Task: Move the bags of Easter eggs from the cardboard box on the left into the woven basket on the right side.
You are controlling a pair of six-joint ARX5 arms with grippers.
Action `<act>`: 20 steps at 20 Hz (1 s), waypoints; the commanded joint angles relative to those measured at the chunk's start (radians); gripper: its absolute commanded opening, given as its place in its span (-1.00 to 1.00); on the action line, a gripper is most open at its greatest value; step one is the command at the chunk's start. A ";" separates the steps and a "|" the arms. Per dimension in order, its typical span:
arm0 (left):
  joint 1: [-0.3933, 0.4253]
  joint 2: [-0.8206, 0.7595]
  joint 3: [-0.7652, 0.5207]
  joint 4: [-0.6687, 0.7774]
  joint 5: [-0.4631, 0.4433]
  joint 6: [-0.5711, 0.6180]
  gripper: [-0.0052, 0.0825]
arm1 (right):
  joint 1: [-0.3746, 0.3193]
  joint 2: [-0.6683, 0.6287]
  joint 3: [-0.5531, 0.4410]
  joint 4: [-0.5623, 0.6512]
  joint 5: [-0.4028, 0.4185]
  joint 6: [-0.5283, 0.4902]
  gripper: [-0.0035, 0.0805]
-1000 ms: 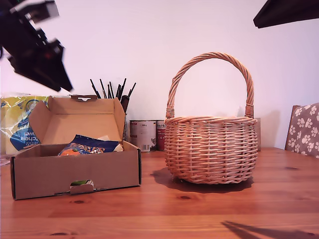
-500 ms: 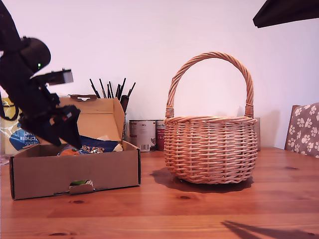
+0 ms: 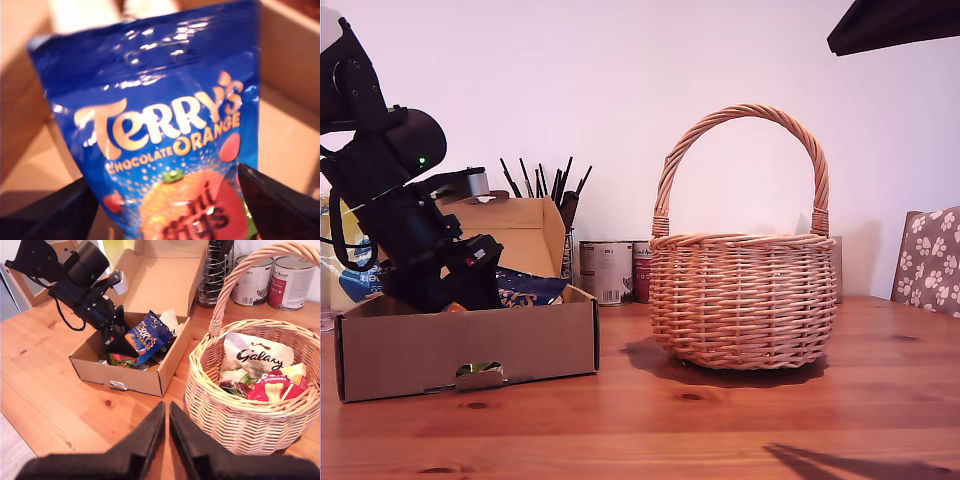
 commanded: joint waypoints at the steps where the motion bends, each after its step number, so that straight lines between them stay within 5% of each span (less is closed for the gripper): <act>1: 0.000 0.034 -0.020 -0.007 0.004 -0.005 0.36 | 0.005 -0.001 -0.016 0.010 -0.003 -0.005 -0.94; 3: 0.000 0.034 -0.019 0.000 0.003 -0.006 -0.27 | 0.005 -0.001 -0.016 0.009 -0.003 -0.005 -0.94; 5: 0.000 0.034 -0.017 0.006 0.005 -0.006 -0.57 | 0.004 -0.001 -0.016 0.010 -0.002 -0.005 -0.94; 10: 0.000 0.028 -0.003 0.003 0.037 -0.006 -0.63 | 0.004 0.002 -0.016 0.006 -0.001 -0.005 -0.94; 13: 0.000 0.007 -0.002 0.001 0.100 -0.006 -0.94 | 0.004 0.002 -0.016 0.006 0.002 -0.005 -0.94; 20: 0.004 -0.112 -0.002 -0.007 0.161 -0.006 -0.93 | 0.004 0.003 -0.016 0.003 0.005 -0.005 -0.94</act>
